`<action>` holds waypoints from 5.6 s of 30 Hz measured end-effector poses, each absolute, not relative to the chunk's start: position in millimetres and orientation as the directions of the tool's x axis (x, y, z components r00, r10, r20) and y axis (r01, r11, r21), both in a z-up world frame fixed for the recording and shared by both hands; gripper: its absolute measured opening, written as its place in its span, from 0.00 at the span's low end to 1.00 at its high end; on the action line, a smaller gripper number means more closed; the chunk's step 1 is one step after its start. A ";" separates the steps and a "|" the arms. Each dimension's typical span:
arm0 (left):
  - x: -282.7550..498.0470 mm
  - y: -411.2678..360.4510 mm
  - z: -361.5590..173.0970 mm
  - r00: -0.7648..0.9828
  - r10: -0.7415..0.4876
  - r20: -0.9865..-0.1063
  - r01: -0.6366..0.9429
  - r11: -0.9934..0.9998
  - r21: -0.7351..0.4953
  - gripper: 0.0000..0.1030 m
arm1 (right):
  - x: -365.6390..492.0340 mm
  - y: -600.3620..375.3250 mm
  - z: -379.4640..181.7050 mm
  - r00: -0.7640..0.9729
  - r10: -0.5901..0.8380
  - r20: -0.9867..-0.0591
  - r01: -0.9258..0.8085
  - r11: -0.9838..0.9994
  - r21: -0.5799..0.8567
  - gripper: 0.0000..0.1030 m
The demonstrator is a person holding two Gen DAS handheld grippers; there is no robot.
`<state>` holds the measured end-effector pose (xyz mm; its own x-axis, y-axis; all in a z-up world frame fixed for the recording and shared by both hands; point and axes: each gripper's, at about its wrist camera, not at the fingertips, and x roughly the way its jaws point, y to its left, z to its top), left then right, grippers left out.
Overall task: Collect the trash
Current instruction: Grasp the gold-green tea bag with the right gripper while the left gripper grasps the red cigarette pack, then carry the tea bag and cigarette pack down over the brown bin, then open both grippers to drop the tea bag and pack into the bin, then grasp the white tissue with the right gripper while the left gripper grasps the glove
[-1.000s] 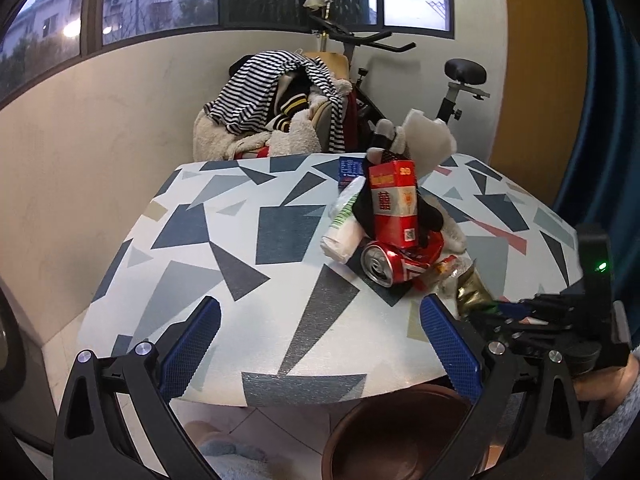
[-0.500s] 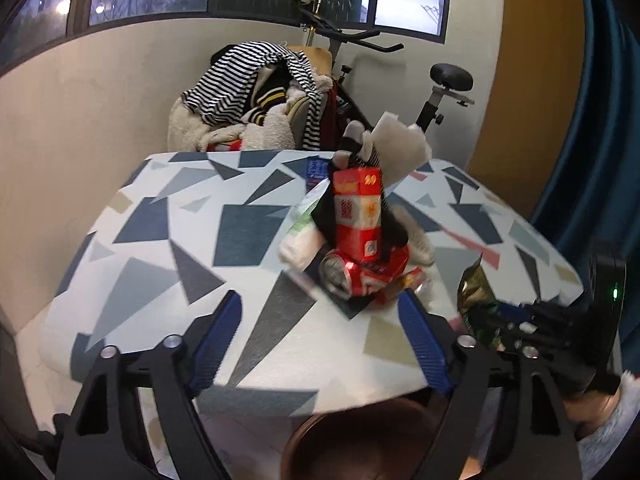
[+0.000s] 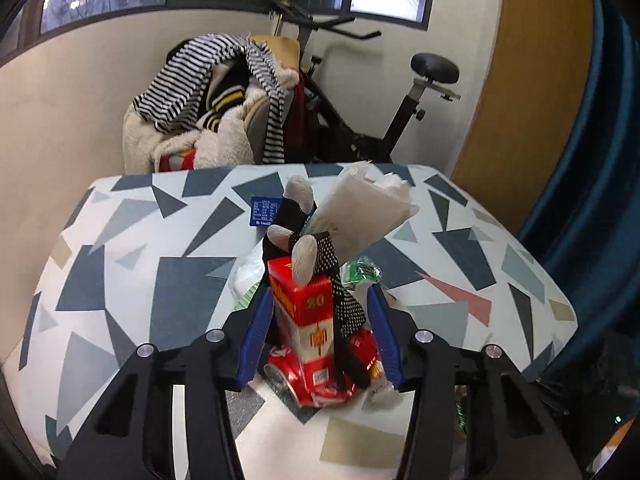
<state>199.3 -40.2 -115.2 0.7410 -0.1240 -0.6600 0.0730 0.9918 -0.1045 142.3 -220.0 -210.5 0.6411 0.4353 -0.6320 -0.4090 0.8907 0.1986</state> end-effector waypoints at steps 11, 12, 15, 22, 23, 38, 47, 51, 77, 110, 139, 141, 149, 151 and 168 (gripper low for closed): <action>201.8 -16.9 -122.7 0.728 -0.154 -0.668 0.057 0.985 -0.165 0.26 | 143.8 -227.4 -210.0 0.650 0.434 -0.625 -0.400 0.894 0.204 0.27; 199.6 -12.0 -119.2 0.735 -0.151 -0.661 0.051 0.984 -0.169 0.26 | 143.9 -227.4 -210.0 0.650 0.434 -0.624 -0.399 0.894 0.206 0.27; 192.1 7.0 -106.2 0.758 -0.148 -0.636 0.025 0.980 -0.199 0.26 | 144.1 -226.8 -209.6 0.651 0.433 -0.624 -0.399 0.894 0.204 0.26; 175.6 35.3 -82.6 0.791 -0.148 -0.593 0.007 0.972 -0.234 0.26 | 143.0 -220.6 -203.4 0.655 0.429 -0.622 -0.404 0.895 0.191 0.26; 170.6 37.3 -79.2 0.796 -0.150 -0.586 0.011 0.972 -0.234 0.26 | 142.2 -220.0 -202.2 0.656 0.428 -0.621 -0.405 0.895 0.189 0.26; 60.4 13.3 -89.4 0.792 -0.273 -0.547 0.160 0.956 -0.246 0.26 | 104.4 -211.6 -180.6 0.682 0.425 -0.595 -0.423 0.893 0.153 0.26; 1.5 -11.1 -165.4 0.704 -0.320 -0.634 0.203 0.946 -0.252 0.26 | 64.0 -210.4 -196.4 0.663 0.444 -0.603 -0.446 0.881 0.158 0.26; -12.2 -23.8 -211.1 0.648 -0.331 -0.686 0.232 0.944 -0.236 0.26 | 50.3 -208.1 -213.8 0.632 0.455 -0.627 -0.458 0.872 0.171 0.26; 13.2 -21.6 -326.2 0.420 -0.350 -0.837 0.094 0.934 -0.344 0.26 | 50.8 -177.5 -280.4 0.538 0.419 -0.731 -0.460 0.873 0.162 0.26; -13.9 30.1 -259.6 0.709 -0.102 -0.698 -0.101 0.965 -0.243 0.85 | 72.8 -132.8 -396.6 0.163 0.192 -0.968 -0.474 0.875 0.094 0.26; -11.7 37.6 -258.5 0.718 -0.056 -0.694 -0.154 0.959 -0.237 0.88 | 60.7 -150.3 -310.0 0.475 0.280 -0.834 -0.432 0.900 0.056 0.94; -10.8 35.7 -258.3 0.719 -0.054 -0.693 -0.150 0.962 -0.230 0.88 | 59.2 -153.8 -303.0 0.503 0.279 -0.818 -0.418 0.907 0.051 0.94; -10.1 28.8 -240.3 0.753 -0.022 -0.658 -0.127 0.976 -0.179 0.88 | 56.8 -166.9 -261.3 0.628 0.277 -0.727 -0.403 0.915 0.001 0.94; -9.3 28.3 -231.8 0.769 -0.019 -0.639 -0.120 0.978 -0.173 0.88 | 59.5 -171.8 -246.5 0.660 0.274 -0.700 -0.393 0.920 -0.010 0.94; 76.0 24.3 -138.6 0.848 -0.134 -0.513 0.018 0.975 -0.223 0.85 | 132.3 -194.3 -176.0 0.734 0.297 -0.610 -0.343 0.938 0.044 0.94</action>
<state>76.0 24.3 -138.6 0.8480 -0.1337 -0.5129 0.0185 0.9745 -0.2235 132.3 -194.3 -176.0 0.7343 0.2972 -0.6103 -0.3434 0.9382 0.0437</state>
